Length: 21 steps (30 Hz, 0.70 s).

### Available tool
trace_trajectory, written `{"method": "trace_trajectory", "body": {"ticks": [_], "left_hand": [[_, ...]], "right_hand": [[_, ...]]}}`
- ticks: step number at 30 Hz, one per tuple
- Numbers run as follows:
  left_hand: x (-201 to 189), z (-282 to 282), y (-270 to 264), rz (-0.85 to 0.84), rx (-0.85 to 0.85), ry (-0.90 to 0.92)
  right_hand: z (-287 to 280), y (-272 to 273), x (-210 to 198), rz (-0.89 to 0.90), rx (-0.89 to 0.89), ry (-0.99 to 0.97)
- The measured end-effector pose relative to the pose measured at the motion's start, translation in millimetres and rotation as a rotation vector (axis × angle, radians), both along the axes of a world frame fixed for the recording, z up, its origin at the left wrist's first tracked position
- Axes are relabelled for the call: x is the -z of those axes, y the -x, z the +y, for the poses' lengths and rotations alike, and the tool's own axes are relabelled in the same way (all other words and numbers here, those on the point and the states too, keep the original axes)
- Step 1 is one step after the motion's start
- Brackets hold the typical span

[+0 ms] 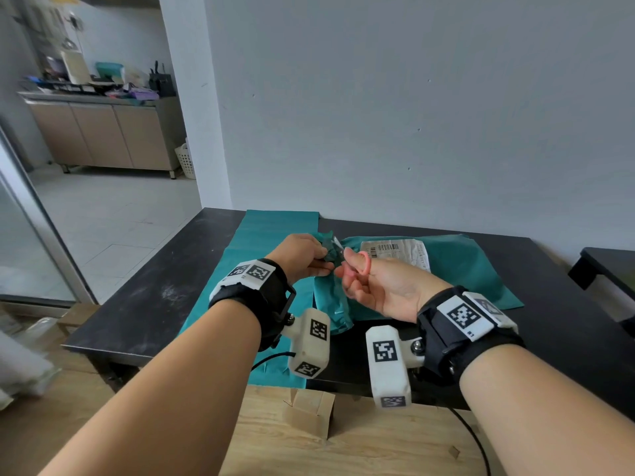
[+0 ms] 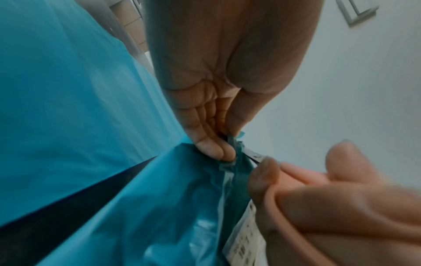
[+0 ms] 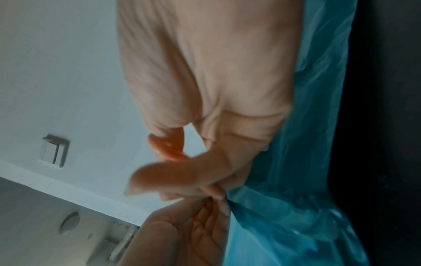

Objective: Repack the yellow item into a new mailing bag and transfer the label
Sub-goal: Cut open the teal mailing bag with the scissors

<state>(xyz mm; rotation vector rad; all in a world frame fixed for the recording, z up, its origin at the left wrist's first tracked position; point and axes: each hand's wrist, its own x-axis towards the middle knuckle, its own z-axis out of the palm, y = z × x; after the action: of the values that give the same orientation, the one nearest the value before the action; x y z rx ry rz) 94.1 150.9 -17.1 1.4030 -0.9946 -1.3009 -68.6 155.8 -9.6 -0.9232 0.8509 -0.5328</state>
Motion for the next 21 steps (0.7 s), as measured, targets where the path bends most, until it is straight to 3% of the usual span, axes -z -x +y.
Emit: {"method": "trace_trajectory", "body": {"ticks": [9,12,16,21], "left_hand": [[0.7,-16.2,-4.1,-0.133,-0.191,0.010],[-3.1,-21.3,4.1,-0.161,-0.225,0.008],[-2.9,-29.9,2.8,-0.373,-0.278,0.055],[-1.2,-33.5,-2.5,-0.638,-0.284,0.035]], "right_hand": [[-7.1,27.8,-16.4,0.086,0.046,0.126],[-14.5,33.1,-22.7,0.252,0.202,0.263],[-27.8,50.5,-23.8,0.520,0.334,0.465],[-53.8,91.6,-21.5,0.754,0.384,0.403]]}}
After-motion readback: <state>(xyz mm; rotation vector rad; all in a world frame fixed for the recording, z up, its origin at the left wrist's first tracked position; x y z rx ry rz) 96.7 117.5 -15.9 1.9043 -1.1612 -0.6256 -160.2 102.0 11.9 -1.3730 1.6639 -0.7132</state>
